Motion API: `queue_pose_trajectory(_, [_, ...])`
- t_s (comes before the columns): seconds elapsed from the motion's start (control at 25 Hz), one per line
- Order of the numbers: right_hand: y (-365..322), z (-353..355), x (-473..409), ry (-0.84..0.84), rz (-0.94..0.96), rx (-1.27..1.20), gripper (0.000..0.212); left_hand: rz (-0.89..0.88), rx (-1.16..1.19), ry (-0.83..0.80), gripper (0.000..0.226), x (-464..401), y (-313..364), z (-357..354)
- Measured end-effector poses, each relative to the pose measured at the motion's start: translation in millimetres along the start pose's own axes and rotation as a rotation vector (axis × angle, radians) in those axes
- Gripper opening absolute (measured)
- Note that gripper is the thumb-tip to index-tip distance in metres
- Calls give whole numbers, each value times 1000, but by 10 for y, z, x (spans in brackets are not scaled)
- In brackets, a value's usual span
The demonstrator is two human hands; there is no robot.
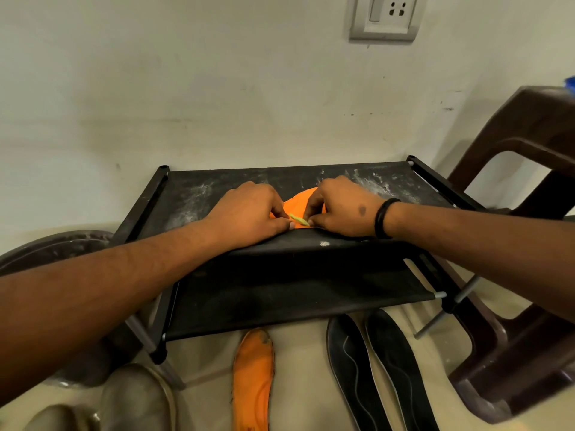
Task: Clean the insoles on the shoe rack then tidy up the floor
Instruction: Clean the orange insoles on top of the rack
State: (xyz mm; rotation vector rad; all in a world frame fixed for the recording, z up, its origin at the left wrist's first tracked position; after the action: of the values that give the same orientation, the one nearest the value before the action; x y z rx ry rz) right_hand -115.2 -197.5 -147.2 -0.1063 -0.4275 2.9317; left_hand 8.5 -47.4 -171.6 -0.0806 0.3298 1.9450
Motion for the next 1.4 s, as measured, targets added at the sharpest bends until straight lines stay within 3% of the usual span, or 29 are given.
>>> queue_pose_trajectory(0.2, [206,97,-26,12,-107,178,20,19,16,-2,22,11,14,0])
queue_pose_trajectory(0.4, [-22,4,49,-22,32,16,17,24,2,0,25,-6,-11,-9])
queue_pose_trajectory(0.64, [253,123,-20,21,-110,141,18,13,11,8,23,-3,3,1])
queue_pose_trajectory(0.84, [-26,-9,61,-2,48,34,17,0,6,8,23,-7,-8,1])
queue_pose_trajectory(1.12, [280,116,-28,39,-136,87,18,0,13,5,24,-10,-7,0])
queue_pose_trajectory(1.32, [34,24,68,1,0,0,17,-6,20,11,24,-9,-24,-8])
queue_pose_trajectory(1.4, [142,51,28,11,-33,-3,16,-5,33,14,23,-14,-18,-8])
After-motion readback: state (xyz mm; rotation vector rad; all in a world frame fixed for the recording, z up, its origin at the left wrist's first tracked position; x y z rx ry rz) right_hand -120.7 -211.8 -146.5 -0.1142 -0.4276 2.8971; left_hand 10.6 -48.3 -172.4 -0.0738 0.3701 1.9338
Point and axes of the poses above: each hand's wrist, its own x-axis away from the middle knuckle, its own z-axis out of the back of the hand, y = z × x, the point moved 1 cm from there along -x, towards the middle knuckle, and after that the axes turned 6 degrees about -x, right-handed, at the moved point
